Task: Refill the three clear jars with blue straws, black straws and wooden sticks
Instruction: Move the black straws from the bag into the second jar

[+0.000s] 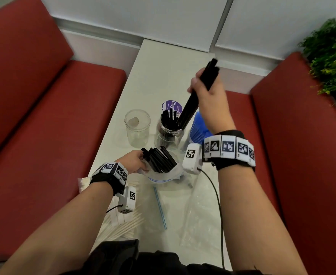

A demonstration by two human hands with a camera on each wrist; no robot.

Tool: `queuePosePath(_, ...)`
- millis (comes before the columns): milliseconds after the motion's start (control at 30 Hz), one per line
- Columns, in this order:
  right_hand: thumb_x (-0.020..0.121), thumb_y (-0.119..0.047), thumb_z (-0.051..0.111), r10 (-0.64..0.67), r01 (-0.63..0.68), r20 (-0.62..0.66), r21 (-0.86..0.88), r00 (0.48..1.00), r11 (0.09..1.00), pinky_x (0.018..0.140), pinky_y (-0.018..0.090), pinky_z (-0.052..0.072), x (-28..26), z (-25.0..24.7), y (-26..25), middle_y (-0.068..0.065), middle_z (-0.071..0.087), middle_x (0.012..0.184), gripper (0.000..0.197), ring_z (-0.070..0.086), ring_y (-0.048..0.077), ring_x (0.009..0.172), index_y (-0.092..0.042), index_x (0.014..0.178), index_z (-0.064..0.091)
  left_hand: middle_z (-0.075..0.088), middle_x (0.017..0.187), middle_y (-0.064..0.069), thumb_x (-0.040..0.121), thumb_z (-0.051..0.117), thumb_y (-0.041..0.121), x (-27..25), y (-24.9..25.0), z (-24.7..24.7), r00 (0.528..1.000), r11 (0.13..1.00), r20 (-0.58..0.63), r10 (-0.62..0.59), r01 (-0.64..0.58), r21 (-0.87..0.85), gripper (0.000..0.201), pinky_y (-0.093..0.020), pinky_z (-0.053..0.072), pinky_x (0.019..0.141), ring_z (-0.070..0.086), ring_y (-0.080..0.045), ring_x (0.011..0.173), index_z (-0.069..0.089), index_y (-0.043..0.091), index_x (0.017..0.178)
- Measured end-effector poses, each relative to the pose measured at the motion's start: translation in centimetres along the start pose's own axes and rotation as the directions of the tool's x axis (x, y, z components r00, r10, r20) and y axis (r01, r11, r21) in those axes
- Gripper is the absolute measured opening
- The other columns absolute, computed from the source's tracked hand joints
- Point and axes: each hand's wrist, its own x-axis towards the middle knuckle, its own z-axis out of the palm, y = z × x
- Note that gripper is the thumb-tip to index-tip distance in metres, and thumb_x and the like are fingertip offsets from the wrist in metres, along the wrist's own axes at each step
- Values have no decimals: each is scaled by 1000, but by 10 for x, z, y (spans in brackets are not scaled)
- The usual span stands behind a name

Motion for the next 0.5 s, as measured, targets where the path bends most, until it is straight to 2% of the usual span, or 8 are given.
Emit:
queuePosePath(100, 99, -7, 54, -71, 76, -80, 59, 994, 995, 82, 26, 50, 14, -3, -6, -2, 56, 88, 12, 60, 11, 77, -17, 103, 50, 67, 101, -9, 79, 64, -19, -1, 0, -1, 1000, 1000, 5, -2, 2, 10, 40, -47, 57, 92, 68, -26, 93, 63, 4, 112)
queuePosePath(267, 97, -11, 55, -46, 53, -109, 59, 993, 997, 86, 34, 50, 20, 11, 13, -12, 57, 83, 13, 60, 12, 78, -22, 100, 51, 64, 103, -19, 81, 60, -20, 0, 2, 0, 1000, 1000, -4, -14, 14, 15, 39, -57, 53, 97, 68, -34, 98, 59, -7, 117)
queuePosePath(333, 96, -12, 55, -35, 40, -115, 41, 993, 998, 84, 31, 50, 22, 16, 21, -15, 57, 82, 11, 61, 11, 78, -21, 100, 51, 64, 105, -21, 82, 60, -21, 1, 2, 0, 1000, 1000, -5, -23, 23, 0, 38, -57, 53, 97, 68, -38, 101, 59, -6, 117)
queuePosePath(400, 96, -11, 54, -29, 33, -127, 31, 991, 999, 83, 29, 50, 24, 20, 27, -13, 57, 82, 10, 61, 11, 77, -19, 101, 50, 65, 104, -19, 82, 60, -21, 2, 2, 0, 1000, 1000, -3, -25, 25, -8, 36, -55, 54, 96, 68, -35, 96, 61, -2, 112)
queuePosePath(500, 97, -11, 54, -7, 10, -128, 23, 992, 1000, 86, 32, 50, 29, 23, 38, -11, 57, 84, 11, 61, 11, 78, -20, 101, 50, 67, 104, -18, 82, 62, -19, 3, 2, -2, 999, 999, -7, -31, 31, 9, 33, -52, 56, 94, 69, -36, 96, 63, 5, 105)
